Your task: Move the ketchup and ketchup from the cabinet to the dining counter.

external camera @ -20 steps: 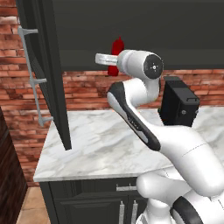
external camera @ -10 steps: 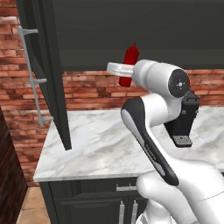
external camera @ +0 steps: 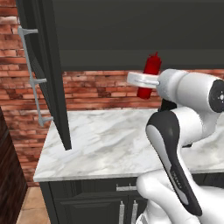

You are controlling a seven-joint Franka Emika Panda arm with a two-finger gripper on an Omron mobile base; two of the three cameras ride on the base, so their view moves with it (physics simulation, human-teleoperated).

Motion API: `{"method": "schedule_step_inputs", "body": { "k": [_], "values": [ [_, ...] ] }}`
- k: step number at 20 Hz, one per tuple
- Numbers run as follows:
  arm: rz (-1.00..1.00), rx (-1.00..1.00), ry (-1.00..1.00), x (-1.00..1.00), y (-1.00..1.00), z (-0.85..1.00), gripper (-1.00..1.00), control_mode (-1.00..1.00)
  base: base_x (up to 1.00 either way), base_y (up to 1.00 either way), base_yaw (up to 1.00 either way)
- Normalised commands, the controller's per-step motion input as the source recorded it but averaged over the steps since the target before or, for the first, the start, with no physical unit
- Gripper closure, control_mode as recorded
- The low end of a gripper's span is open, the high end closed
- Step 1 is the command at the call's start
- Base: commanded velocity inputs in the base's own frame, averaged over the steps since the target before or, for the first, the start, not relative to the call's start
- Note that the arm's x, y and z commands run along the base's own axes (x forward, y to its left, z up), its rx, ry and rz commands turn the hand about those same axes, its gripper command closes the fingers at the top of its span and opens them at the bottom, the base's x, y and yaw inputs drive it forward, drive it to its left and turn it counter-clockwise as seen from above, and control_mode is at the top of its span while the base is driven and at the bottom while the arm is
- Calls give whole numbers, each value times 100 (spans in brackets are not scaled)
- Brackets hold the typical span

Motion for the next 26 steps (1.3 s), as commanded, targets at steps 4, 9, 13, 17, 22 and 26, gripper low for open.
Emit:
{"method": "schedule_step_inputs", "body": {
  "k": [4, 9, 13, 17, 22, 26],
  "values": [
    [-3, 0, 13, -23, -6, 0, 100, 100, 0, 0, -1],
    [0, 0, 0, 0, 0, 0, 100, 100, -14, 0, 0],
    [0, 0, 0, 0, 0, 0, 100, 100, -78, -2, -5],
    [0, 0, 0, 0, 0, 0, 100, 100, -83, -24, -10],
    [0, 0, 0, 0, 0, 0, 100, 100, -82, -38, -7],
    [0, 0, 0, 0, 0, 0, 100, 100, -79, -26, -19]
  ]
}}
